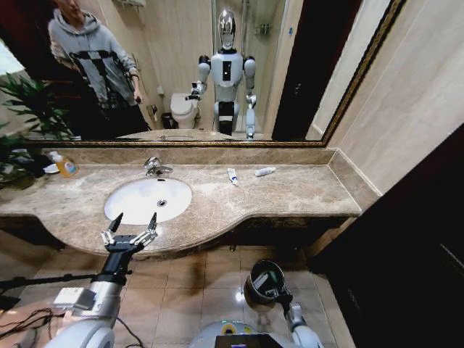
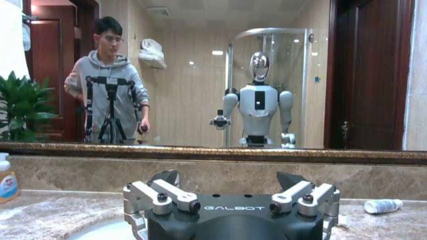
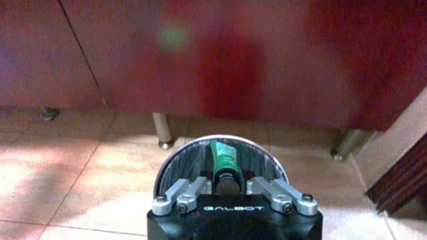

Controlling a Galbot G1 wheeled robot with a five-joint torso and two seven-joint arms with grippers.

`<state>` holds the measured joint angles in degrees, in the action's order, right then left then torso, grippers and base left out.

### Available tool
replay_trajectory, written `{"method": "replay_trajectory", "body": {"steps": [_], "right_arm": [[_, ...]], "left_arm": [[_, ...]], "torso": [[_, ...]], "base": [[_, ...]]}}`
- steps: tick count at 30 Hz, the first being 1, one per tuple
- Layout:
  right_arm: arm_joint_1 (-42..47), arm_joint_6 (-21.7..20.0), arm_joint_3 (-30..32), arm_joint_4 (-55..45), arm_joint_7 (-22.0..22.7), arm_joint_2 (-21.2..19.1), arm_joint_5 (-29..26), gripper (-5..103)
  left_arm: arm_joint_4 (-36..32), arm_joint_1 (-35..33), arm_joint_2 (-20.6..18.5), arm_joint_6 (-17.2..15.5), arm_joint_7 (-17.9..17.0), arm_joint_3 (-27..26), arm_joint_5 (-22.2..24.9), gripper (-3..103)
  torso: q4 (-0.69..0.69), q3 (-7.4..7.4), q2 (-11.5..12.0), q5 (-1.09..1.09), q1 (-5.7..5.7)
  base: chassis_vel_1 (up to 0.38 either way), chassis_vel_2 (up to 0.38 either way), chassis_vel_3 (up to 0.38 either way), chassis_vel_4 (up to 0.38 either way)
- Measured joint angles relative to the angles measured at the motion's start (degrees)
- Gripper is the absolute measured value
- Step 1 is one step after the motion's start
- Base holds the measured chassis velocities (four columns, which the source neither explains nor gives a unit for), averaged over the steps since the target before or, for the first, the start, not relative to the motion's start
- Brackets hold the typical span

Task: Pick up the trash from the sink and place it in the trash bin.

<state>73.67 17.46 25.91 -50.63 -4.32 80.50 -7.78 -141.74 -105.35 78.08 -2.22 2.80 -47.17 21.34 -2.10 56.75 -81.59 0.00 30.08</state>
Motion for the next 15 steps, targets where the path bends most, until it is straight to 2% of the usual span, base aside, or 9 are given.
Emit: {"method": "replay_trajectory", "body": {"steps": [15], "right_arm": [[-11.11,1.82,-0.60,17.63,-1.21,0.50,0.47,21]], "left_arm": [[0.00,0.00,0.00,0.00,0.00,0.00,0.00,100]], "torso": [[-0.01,0.00,0.00,0.00,0.00]], "base": [[0.000,0.000,0.000,0.000]]}}
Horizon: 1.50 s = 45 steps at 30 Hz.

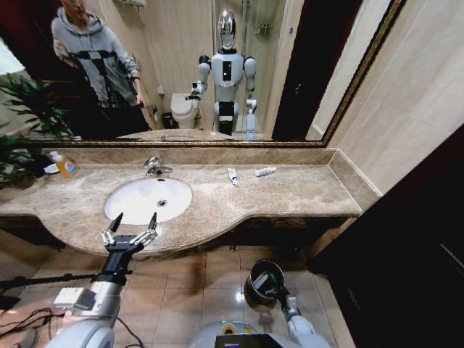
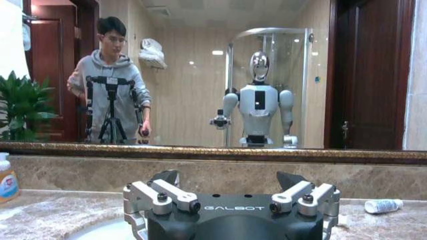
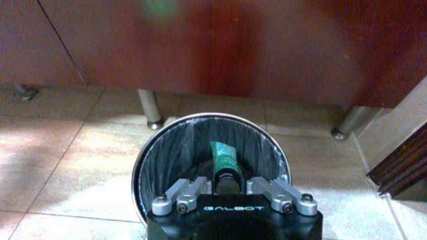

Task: Pick up the trash from the sink and place it in the trash bin.

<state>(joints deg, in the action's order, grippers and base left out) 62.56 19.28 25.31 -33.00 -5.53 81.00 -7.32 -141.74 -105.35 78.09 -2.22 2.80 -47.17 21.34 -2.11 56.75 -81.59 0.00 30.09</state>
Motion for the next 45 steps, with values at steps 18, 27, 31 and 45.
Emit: {"method": "replay_trajectory", "body": {"steps": [18,27,31,45], "right_arm": [[-3.84,-1.94,-0.22,5.40,-0.67,0.89,0.78,50],[-0.84,-2.37,-0.07,-0.95,0.61,0.81,-2.55,88],[0.62,-1.60,0.13,-3.26,0.73,0.33,-2.16,97],[18.68,-4.93,6.19,-42.06,3.02,-3.15,-9.62,100]], "left_arm": [[0.00,0.00,0.00,0.00,0.00,0.00,0.00,100],[0.00,0.00,0.00,0.00,0.00,0.00,0.00,100],[0.00,0.00,0.00,0.00,0.00,0.00,0.00,100],[0.00,0.00,0.00,0.00,0.00,0.00,0.00,100]], "torso": [[0.00,0.00,-0.01,0.00,0.00],[0.01,0.00,-0.01,0.00,0.00],[0.00,0.00,-0.01,0.00,0.00],[0.01,-0.01,-0.01,0.02,-0.01]], "base": [[0.000,0.000,0.000,0.000],[0.000,0.000,0.000,0.000],[0.000,0.000,0.000,0.000],[0.000,0.000,0.000,0.000]]}}
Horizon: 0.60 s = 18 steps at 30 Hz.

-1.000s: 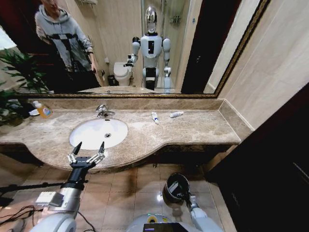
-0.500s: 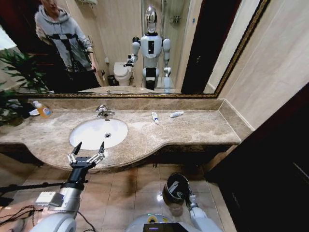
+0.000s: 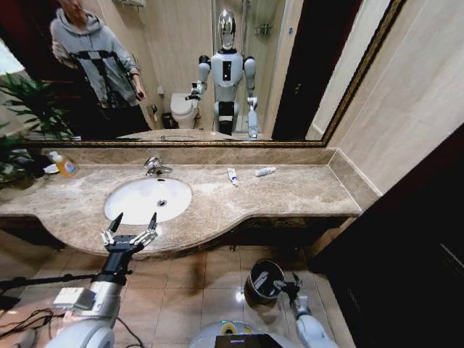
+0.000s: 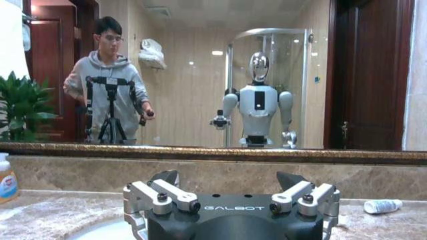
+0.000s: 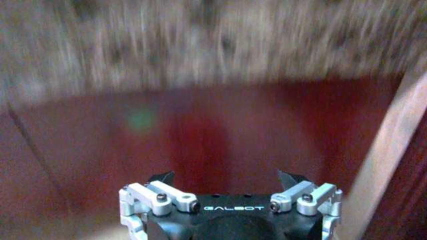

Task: Pick up the trash from the sink and place it in the trash bin.

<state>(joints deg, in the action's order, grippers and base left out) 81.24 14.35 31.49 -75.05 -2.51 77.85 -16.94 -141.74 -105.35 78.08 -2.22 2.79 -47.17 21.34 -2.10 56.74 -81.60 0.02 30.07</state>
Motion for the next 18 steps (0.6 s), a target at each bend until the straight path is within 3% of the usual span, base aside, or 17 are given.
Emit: {"method": "replay_trajectory", "body": {"steps": [1,5,7,10,12,18], "right_arm": [[0.00,0.00,0.00,0.00,0.00,0.00,0.00,100],[5.45,-4.77,3.57,-17.92,0.00,-0.28,-3.02,100],[6.21,-5.51,4.13,-20.92,0.02,-0.25,-3.59,100],[8.45,-8.82,5.20,-29.78,0.61,-0.09,-7.71,100],[10.17,-13.11,5.68,-37.78,1.98,0.01,-12.45,100],[10.93,-16.03,6.41,-46.03,3.48,-0.10,-13.96,100]], "left_arm": [[0.00,0.00,0.00,0.00,0.00,0.00,0.00,100],[0.00,0.01,0.00,0.00,0.00,0.00,0.00,100],[0.00,0.00,0.00,0.00,0.00,0.00,0.00,100],[0.00,0.00,0.00,0.00,0.00,0.00,0.00,100],[0.00,0.00,0.00,0.00,0.00,0.00,0.00,100],[0.00,0.00,0.00,0.00,0.00,0.00,0.00,100]], "torso": [[0.00,0.00,0.00,0.00,0.00],[0.00,0.00,0.00,-0.01,0.00],[0.00,0.00,0.00,0.00,0.00],[0.00,0.00,0.00,-0.02,0.00],[-0.01,0.00,0.00,-0.04,0.00],[0.00,0.00,0.00,-0.02,0.01]], "base": [[0.000,0.000,0.000,0.000],[0.000,0.000,0.000,0.000],[0.000,0.000,0.000,0.000],[0.000,0.000,0.000,0.000],[0.000,0.000,0.000,0.000],[0.000,0.000,0.000,0.000]]}}
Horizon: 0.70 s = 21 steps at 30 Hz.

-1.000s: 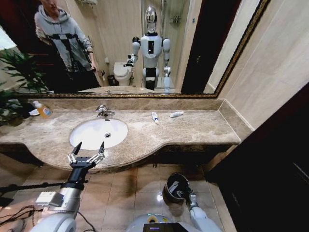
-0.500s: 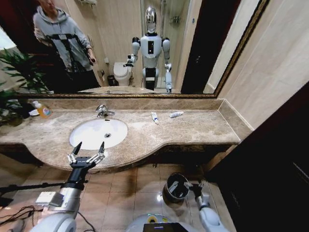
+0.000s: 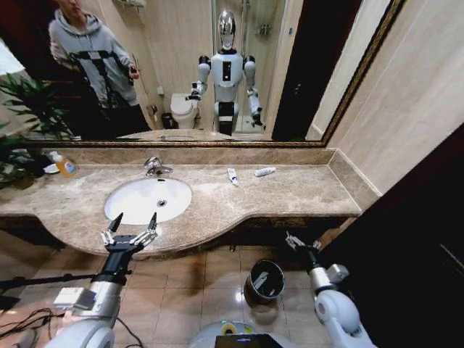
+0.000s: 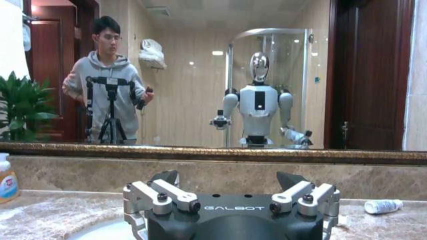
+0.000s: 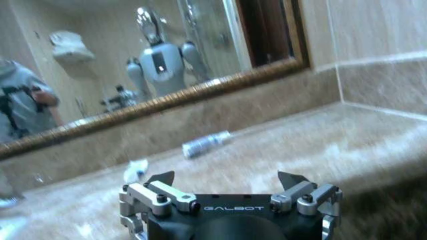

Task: Pick up the trash from the sink and place it in the trash bin.

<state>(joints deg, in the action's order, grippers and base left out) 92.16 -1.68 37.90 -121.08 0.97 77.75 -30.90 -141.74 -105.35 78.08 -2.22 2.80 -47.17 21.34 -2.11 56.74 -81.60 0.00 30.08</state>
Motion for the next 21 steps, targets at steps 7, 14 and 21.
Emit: {"method": "replay_trajectory", "body": {"steps": [7,14,21], "right_arm": [[-4.80,-3.32,-4.10,-5.08,0.42,-3.31,-0.40,100],[-13.57,-5.36,-7.41,0.61,-0.93,-9.15,-2.94,100],[-28.51,-6.09,-13.93,10.74,-2.67,-12.04,-1.48,100]], "left_arm": [[0.00,0.00,0.00,0.00,0.00,0.00,0.00,100],[0.00,0.00,0.00,0.00,0.00,0.00,0.00,100],[0.00,0.00,0.00,0.00,0.00,0.00,0.00,100]], "torso": [[0.00,0.00,0.00,0.00,0.00],[0.00,0.01,0.01,0.01,0.01],[-0.01,0.01,0.01,0.01,0.01]], "base": [[0.000,0.000,0.000,0.000],[0.000,0.000,0.000,0.000],[0.000,0.000,0.000,0.000]]}}
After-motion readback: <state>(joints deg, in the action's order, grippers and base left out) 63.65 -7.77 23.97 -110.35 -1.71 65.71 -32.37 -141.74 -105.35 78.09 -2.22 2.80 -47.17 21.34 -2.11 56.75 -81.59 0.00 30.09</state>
